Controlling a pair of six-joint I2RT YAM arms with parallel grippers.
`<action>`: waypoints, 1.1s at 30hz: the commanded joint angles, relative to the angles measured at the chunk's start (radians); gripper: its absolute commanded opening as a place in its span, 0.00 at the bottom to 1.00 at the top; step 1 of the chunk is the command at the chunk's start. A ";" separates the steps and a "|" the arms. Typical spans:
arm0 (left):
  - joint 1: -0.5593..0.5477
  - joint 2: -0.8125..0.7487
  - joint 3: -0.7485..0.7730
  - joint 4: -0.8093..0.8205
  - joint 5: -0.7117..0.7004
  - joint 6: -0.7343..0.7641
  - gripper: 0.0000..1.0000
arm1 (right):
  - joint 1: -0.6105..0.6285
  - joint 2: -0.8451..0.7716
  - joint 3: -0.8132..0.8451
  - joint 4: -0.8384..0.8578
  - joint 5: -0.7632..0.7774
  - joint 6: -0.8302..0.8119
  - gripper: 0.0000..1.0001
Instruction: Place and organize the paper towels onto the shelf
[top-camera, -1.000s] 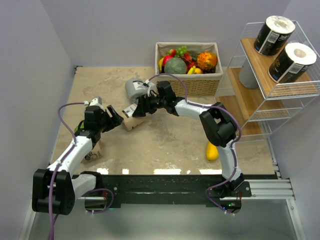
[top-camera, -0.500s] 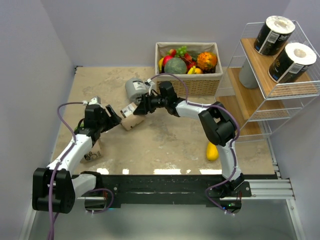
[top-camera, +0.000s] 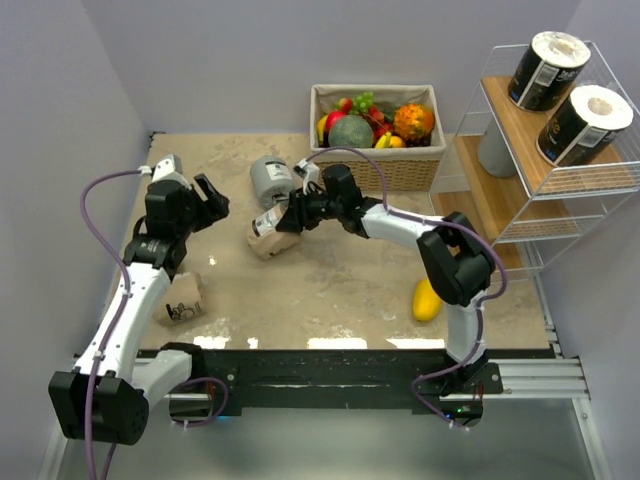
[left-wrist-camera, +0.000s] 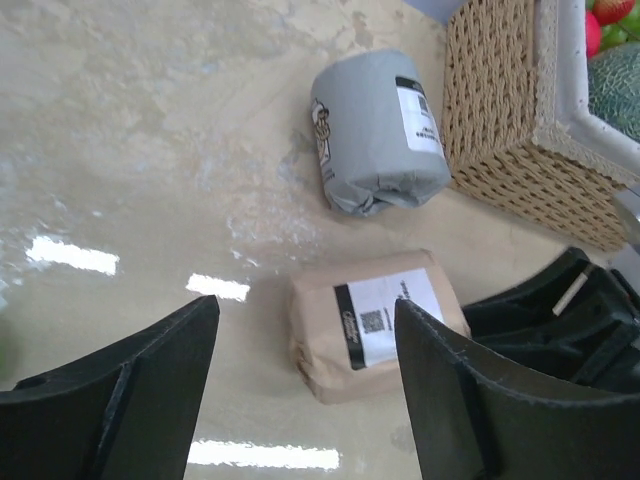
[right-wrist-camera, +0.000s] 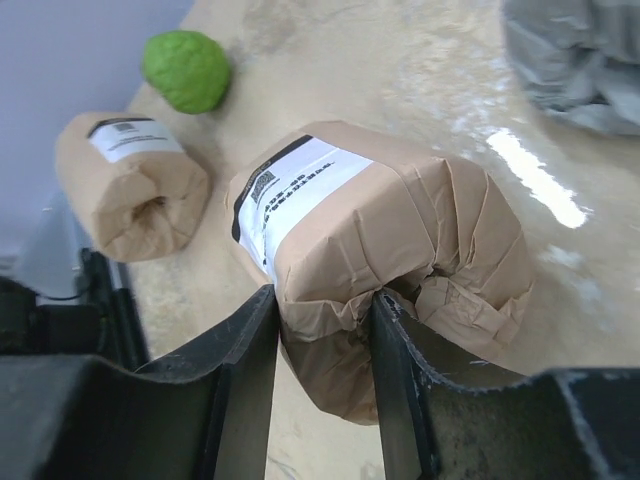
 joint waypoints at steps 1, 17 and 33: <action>-0.005 0.027 0.109 -0.042 -0.096 0.127 0.77 | 0.003 -0.179 -0.028 -0.216 0.255 -0.187 0.37; -0.008 -0.057 0.012 0.028 -0.079 0.201 0.82 | 0.083 -0.387 -0.048 -0.813 1.085 -0.286 0.38; -0.013 -0.065 0.004 0.033 -0.045 0.195 0.84 | 0.114 -0.405 0.027 -0.850 0.945 -0.304 0.63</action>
